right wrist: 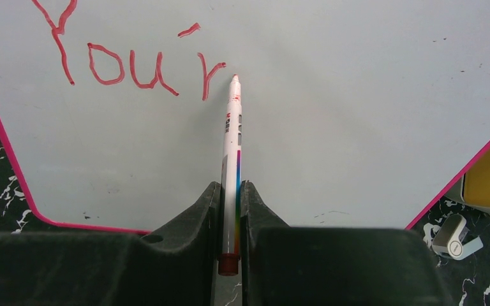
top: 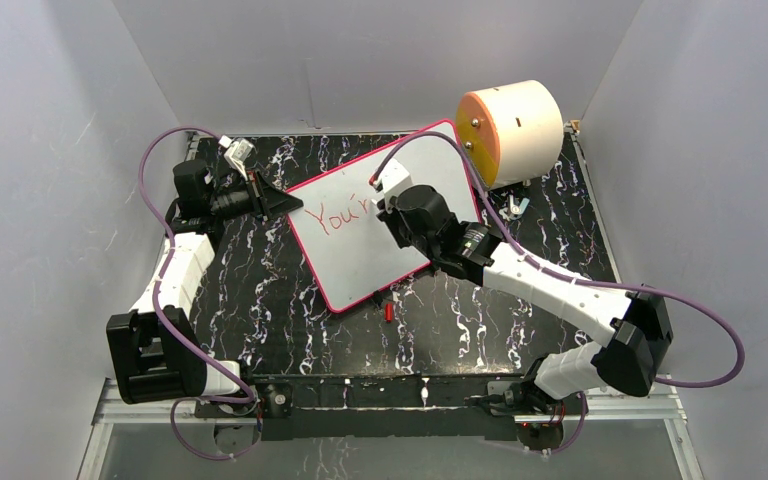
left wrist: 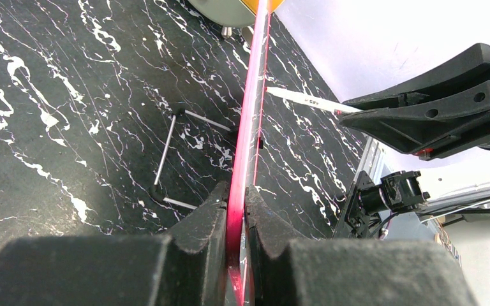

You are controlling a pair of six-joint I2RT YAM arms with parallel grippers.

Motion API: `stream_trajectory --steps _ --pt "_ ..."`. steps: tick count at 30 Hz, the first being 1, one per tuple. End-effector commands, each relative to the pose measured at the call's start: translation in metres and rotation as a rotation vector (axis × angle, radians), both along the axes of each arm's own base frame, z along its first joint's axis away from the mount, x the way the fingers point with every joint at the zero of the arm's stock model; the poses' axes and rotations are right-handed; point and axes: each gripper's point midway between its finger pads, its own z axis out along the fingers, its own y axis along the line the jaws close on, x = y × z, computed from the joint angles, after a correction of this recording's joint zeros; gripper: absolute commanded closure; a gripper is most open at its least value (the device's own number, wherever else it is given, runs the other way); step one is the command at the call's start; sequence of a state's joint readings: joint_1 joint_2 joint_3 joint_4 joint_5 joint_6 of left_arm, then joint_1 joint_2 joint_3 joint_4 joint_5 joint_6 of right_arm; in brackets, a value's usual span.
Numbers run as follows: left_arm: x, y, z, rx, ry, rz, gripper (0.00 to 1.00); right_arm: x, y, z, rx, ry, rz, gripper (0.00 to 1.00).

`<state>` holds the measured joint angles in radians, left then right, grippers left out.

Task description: Write a sentence on the whiteboard

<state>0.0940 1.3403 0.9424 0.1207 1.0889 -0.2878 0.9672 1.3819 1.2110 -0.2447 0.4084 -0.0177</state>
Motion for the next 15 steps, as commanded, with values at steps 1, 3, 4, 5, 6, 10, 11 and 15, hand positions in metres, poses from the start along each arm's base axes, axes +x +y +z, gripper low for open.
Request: stream_trajectory --steps 1,3,4,5,6,10,11,15 --pt "0.0039 0.0011 -0.0146 0.038 0.04 0.03 1.0 0.0022 0.0001 0.002 0.026 0.0 -0.003 1.0" --pt "0.0038 0.0012 -0.0147 0.038 0.041 0.03 1.0 0.0022 0.0 0.0008 0.026 0.004 0.0 1.0" --pt "0.0039 0.0012 -0.0147 0.038 0.041 0.03 1.0 0.0013 0.0012 -0.0001 0.039 0.016 -0.004 1.0" --pt "0.0038 0.0013 -0.0151 0.038 0.042 0.031 1.0 0.0009 0.002 0.0003 0.045 0.018 -0.002 1.0" --pt "0.004 0.0013 -0.0148 0.038 0.041 0.031 1.0 0.0009 0.0024 -0.0004 0.045 0.021 0.001 1.0" --pt "0.0038 0.0012 -0.0147 0.038 0.042 0.03 1.0 0.0027 0.0013 -0.0016 0.043 0.023 -0.006 1.0" --pt "0.0037 0.0012 -0.015 0.038 0.042 0.03 1.0 0.0033 0.0005 -0.0024 0.042 0.023 -0.01 1.0" --pt "0.0035 0.0015 -0.0153 0.04 0.042 0.032 1.0 0.0068 -0.0038 -0.0054 0.031 0.024 -0.03 1.0"
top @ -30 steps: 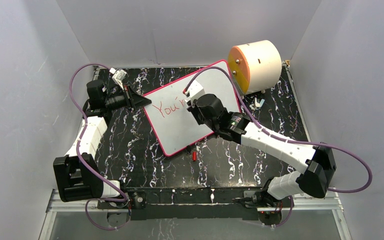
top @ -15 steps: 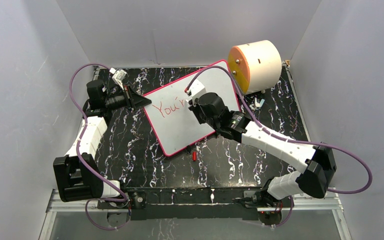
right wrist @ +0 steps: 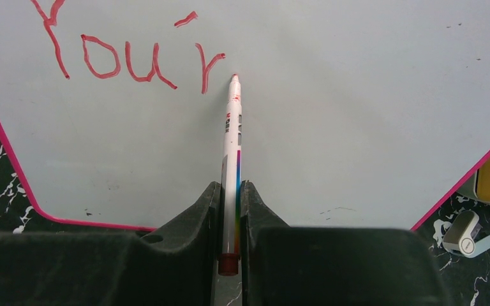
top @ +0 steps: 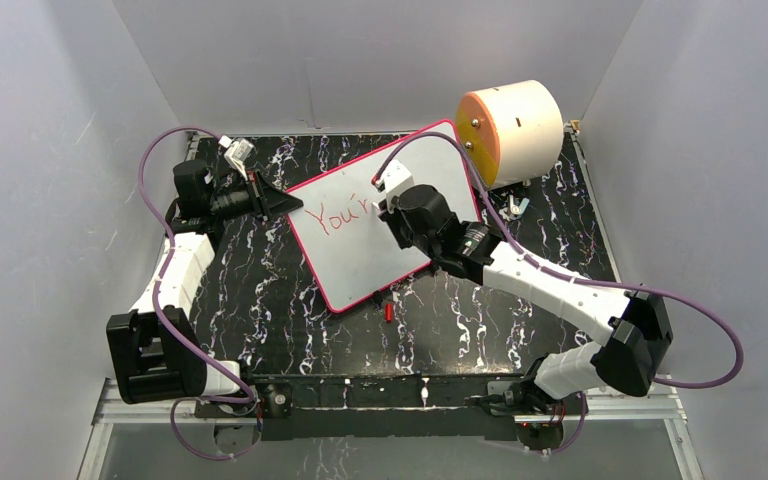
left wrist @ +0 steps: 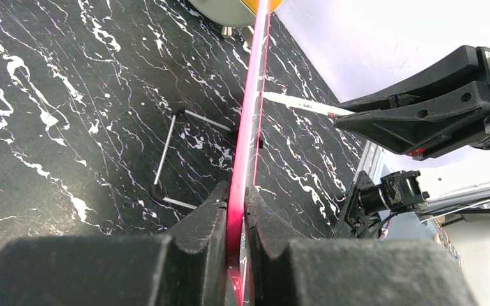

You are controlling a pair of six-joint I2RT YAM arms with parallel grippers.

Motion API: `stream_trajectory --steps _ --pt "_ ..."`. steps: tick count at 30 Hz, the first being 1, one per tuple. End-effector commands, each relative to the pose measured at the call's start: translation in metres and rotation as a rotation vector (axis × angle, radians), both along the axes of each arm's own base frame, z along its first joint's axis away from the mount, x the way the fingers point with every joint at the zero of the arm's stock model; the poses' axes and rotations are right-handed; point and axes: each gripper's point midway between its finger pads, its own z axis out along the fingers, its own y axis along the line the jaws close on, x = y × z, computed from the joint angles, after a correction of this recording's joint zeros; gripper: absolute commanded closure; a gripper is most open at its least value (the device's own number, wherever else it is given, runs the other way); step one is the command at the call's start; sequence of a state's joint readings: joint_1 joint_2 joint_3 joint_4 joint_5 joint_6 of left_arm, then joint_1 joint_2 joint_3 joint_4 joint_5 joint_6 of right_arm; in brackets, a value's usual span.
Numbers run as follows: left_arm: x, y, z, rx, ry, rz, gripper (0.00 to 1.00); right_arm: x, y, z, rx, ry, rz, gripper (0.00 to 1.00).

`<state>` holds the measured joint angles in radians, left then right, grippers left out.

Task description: Write a sentence on the whiteboard

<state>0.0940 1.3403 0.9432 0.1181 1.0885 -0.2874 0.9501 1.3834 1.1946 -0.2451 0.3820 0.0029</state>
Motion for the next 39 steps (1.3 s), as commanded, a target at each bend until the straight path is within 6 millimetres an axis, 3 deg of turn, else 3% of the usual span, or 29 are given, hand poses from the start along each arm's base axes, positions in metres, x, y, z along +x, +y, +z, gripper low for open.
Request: stream_trajectory --steps 1,13,39 --pt "0.004 0.001 -0.015 0.04 0.04 0.031 1.0 0.007 -0.003 0.002 0.021 -0.006 -0.033 1.0" --pt "0.004 0.002 -0.015 0.041 0.041 0.031 1.0 0.014 -0.011 0.004 0.015 -0.019 -0.074 1.0" --pt "0.003 0.0 -0.015 0.039 0.038 0.023 1.0 0.023 0.004 0.021 0.068 -0.057 -0.049 1.0"
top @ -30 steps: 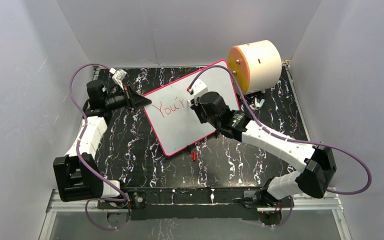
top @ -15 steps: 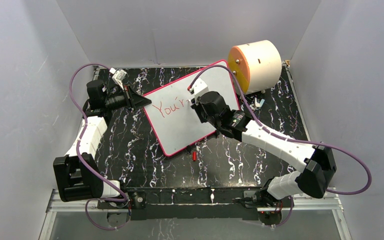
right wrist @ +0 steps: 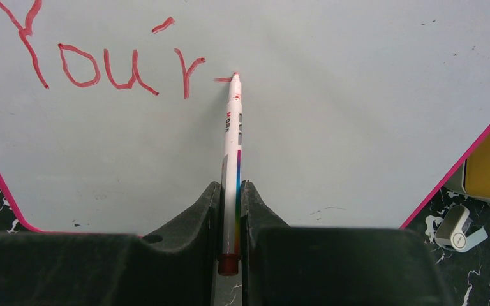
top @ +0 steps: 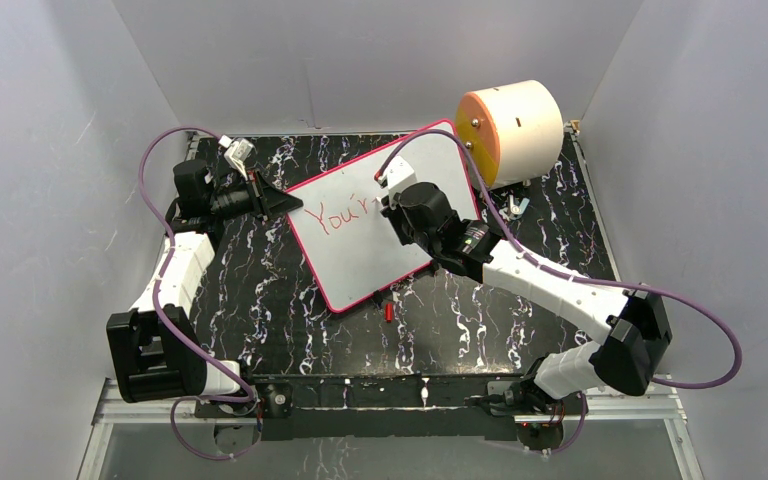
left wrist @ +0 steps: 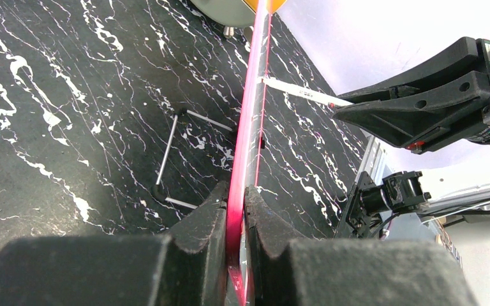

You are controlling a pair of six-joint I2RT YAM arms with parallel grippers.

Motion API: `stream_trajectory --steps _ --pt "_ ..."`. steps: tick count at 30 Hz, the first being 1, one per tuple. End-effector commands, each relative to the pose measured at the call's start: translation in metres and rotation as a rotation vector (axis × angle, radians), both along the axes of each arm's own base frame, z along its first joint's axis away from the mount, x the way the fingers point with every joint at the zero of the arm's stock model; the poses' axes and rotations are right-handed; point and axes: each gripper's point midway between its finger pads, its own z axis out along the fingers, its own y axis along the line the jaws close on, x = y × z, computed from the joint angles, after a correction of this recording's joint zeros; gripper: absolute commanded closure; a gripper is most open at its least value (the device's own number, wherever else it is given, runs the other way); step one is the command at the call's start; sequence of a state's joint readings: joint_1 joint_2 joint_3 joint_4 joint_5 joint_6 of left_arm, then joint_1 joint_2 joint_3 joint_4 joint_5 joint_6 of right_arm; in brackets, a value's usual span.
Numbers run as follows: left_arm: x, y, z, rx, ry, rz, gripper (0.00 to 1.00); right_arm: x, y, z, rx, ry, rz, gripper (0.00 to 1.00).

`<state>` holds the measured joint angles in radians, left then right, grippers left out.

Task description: Write a sentence on the whiteboard

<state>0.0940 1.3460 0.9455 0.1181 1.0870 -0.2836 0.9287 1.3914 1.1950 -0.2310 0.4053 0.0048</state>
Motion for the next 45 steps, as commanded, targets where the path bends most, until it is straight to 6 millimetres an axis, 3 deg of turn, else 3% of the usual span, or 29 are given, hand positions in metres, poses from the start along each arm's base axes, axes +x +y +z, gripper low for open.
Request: stream_trajectory --steps 1,15,45 --pt "0.002 0.0 -0.014 0.037 0.039 0.023 1.0 0.013 0.011 0.022 0.07 -0.049 -0.006 1.0" --pt "0.002 0.0 -0.014 0.039 0.039 0.024 1.0 0.013 0.019 0.028 0.091 -0.053 0.022 1.0" --pt "0.003 0.0 -0.015 0.042 0.043 0.028 1.0 -0.01 0.003 -0.003 -0.008 0.054 0.063 1.0"
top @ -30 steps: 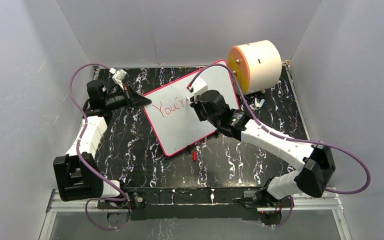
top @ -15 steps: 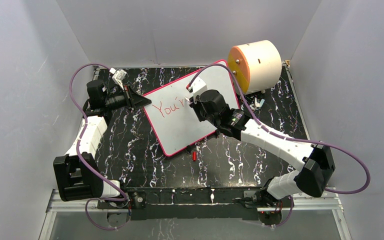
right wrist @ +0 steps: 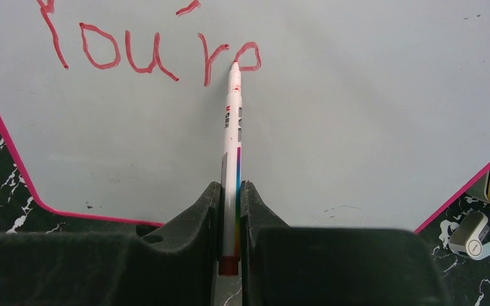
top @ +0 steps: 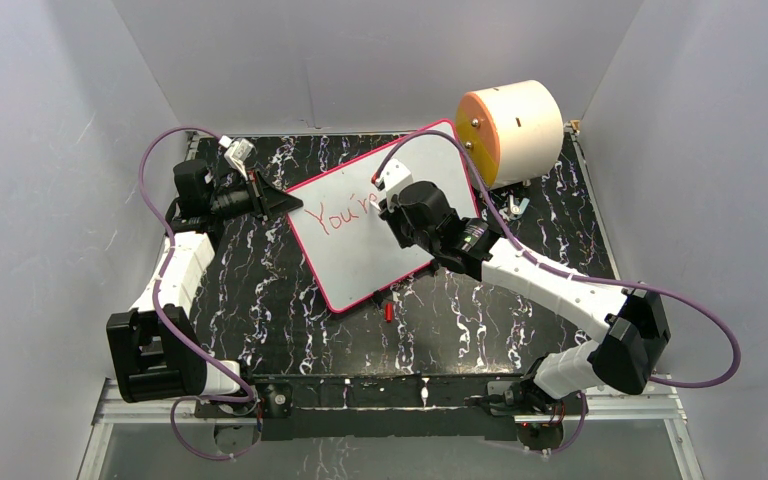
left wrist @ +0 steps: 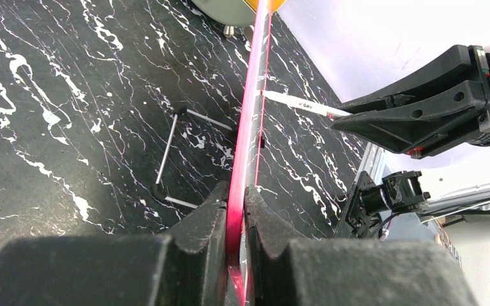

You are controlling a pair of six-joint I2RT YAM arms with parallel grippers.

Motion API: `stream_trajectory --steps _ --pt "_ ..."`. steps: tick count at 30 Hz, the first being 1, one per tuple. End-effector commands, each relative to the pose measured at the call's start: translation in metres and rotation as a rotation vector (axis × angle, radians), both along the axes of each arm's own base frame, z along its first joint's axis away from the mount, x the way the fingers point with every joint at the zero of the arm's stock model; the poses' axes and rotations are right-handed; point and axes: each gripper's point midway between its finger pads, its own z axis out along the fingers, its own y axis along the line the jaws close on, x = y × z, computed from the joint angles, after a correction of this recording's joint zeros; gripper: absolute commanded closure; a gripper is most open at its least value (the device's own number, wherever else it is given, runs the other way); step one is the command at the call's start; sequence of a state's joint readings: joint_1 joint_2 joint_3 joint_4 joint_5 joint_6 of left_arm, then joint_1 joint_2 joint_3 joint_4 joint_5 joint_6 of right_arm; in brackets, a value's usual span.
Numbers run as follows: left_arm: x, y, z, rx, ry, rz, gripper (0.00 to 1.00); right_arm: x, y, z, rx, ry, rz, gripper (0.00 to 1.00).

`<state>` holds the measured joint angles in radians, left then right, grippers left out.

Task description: Write a sentence on the whiteboard

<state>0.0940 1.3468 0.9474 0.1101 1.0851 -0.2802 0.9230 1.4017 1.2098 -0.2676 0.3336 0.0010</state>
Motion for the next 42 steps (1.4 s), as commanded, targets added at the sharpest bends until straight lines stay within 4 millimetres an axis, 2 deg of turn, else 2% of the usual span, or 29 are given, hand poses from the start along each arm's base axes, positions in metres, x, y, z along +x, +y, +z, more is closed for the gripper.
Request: stream_trajectory --steps 1,22,29,38,40,42 --pt "0.003 0.0 -0.014 0.04 0.039 0.026 1.0 -0.003 -0.004 0.002 -0.006 0.012 0.002 1.0" --pt "0.003 0.001 -0.015 0.044 0.04 0.028 1.0 -0.001 -0.024 -0.002 -0.053 -0.005 -0.066 1.0" --pt "0.003 0.001 -0.016 0.047 0.04 0.03 1.0 0.004 -0.024 -0.003 -0.032 -0.024 -0.09 1.0" --pt "0.005 0.004 -0.014 0.065 0.033 0.055 1.0 0.003 -0.025 0.016 0.037 -0.073 -0.098 1.0" --pt "0.006 0.006 -0.013 0.077 0.027 0.071 0.93 0.0 -0.026 0.021 0.058 -0.082 -0.089 1.0" --pt "0.009 0.009 -0.008 0.094 0.008 0.095 0.81 -0.003 -0.027 0.027 0.078 -0.093 -0.079 1.0"
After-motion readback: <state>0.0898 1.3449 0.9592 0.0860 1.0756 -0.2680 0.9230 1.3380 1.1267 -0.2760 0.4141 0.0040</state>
